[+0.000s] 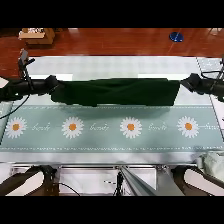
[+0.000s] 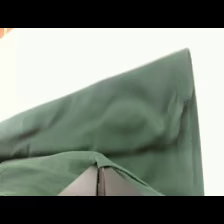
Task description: Fold the shirts.
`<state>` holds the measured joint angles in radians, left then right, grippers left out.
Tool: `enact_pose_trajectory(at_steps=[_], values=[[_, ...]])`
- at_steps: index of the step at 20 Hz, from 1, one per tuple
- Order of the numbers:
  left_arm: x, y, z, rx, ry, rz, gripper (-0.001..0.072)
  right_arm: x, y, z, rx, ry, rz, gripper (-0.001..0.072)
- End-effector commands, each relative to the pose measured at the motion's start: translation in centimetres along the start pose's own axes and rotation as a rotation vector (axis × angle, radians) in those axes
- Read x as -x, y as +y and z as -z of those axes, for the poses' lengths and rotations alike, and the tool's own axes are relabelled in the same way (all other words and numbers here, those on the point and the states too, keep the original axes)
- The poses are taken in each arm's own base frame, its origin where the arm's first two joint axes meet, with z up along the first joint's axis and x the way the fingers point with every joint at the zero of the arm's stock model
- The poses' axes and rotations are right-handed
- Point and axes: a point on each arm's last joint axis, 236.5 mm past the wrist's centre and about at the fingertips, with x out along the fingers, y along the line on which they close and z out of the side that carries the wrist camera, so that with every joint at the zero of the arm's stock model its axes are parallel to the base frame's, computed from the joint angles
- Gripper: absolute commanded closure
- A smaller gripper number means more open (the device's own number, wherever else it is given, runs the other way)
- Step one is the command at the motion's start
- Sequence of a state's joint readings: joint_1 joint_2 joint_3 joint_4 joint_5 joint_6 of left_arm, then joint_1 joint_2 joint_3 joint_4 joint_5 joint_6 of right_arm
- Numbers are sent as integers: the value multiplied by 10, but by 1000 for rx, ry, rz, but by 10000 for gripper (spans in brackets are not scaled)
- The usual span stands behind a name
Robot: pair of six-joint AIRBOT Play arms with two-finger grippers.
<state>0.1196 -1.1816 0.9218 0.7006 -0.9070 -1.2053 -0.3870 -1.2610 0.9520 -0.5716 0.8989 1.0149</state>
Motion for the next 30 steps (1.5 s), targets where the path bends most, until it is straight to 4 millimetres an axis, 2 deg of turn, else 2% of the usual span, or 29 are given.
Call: enact_pose_trajectory(at_steps=[1,5,8,12,18,20,24,26,30], values=[[-26,21,-12,42,15,-22,675,-27,-6,-29,-27,-41,5,676],[-46,25,-51,27,1,-15,675,-61,-3,-47,0,-82,26,676],[-61,29,-70,20,8,-6,675,-88,-3,-48,17,-98,52,676],[-83,44,-67,42,55,-6,674,-103,-15,-48,16,-119,93,676],[-99,60,-56,73,93,-18,674,-102,-22,-58,25,-163,123,676],[-101,64,-59,75,79,-27,674,-106,-22,-50,30,-131,117,676],[-107,69,-49,90,112,-27,669,-120,-23,-9,58,23,104,675],[-107,73,-49,98,113,-29,637,-117,-36,5,70,86,161,675],[-95,88,-52,133,117,-31,637,-107,-62,31,100,209,259,675]])
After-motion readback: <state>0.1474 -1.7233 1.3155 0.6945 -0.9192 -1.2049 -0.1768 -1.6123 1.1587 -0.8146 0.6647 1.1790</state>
